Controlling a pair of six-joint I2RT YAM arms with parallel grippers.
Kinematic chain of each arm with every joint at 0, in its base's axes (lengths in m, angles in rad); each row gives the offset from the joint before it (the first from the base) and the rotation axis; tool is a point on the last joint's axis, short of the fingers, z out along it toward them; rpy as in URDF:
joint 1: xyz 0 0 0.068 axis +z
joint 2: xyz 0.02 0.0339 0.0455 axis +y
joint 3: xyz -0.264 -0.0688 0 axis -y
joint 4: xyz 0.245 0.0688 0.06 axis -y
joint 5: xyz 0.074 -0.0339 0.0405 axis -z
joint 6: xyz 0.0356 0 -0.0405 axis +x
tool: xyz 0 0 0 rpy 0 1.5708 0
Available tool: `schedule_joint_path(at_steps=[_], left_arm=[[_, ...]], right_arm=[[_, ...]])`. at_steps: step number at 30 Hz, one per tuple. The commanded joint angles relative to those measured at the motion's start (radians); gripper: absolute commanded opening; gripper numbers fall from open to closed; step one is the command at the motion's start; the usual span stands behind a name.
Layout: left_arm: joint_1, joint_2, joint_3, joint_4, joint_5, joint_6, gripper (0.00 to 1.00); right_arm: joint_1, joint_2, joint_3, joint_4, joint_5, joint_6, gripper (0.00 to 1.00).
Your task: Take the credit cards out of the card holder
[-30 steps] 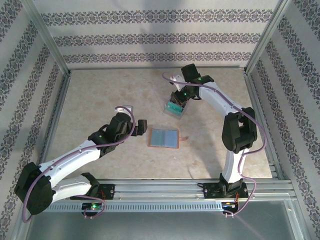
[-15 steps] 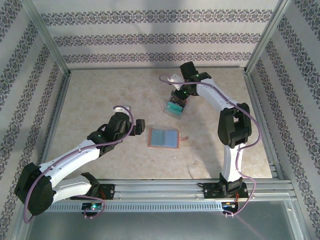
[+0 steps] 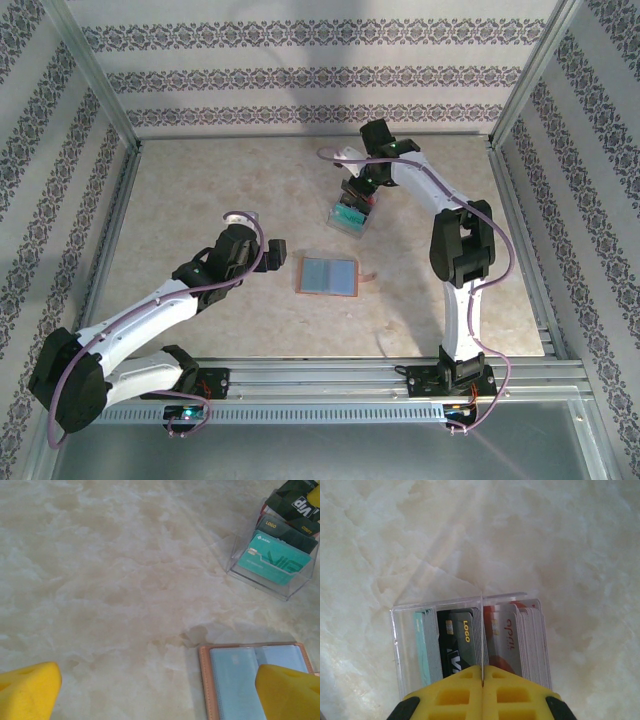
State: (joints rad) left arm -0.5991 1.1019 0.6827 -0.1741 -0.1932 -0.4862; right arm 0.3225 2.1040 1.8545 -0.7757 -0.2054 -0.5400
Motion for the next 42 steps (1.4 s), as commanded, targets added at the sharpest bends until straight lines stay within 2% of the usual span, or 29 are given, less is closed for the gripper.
schedule_joint_path(at_steps=[1, 13, 24, 35, 42], left_arm=[[0.018, -0.019, -0.004, -0.038, -0.006, -0.021, 0.99], [0.034, -0.019, -0.018, -0.032, 0.019, -0.038, 0.99], [0.041, -0.022, -0.035, -0.010, 0.046, -0.049, 0.99], [0.047, -0.027, -0.044, -0.002, 0.052, -0.053, 0.99], [0.051, -0.026, -0.048, -0.001, 0.057, -0.055, 0.99]], right_arm=[[-0.007, 0.019, 0.016, -0.039, -0.032, -0.026, 0.03], [-0.006, 0.033, 0.031, -0.081, -0.030, -0.023, 0.03], [0.013, 0.008, 0.091, -0.109, 0.073, -0.009, 0.01], [0.024, 0.008, 0.061, -0.118, 0.003, -0.011, 0.01], [0.024, 0.041, 0.061, -0.120, 0.015, -0.009, 0.01]])
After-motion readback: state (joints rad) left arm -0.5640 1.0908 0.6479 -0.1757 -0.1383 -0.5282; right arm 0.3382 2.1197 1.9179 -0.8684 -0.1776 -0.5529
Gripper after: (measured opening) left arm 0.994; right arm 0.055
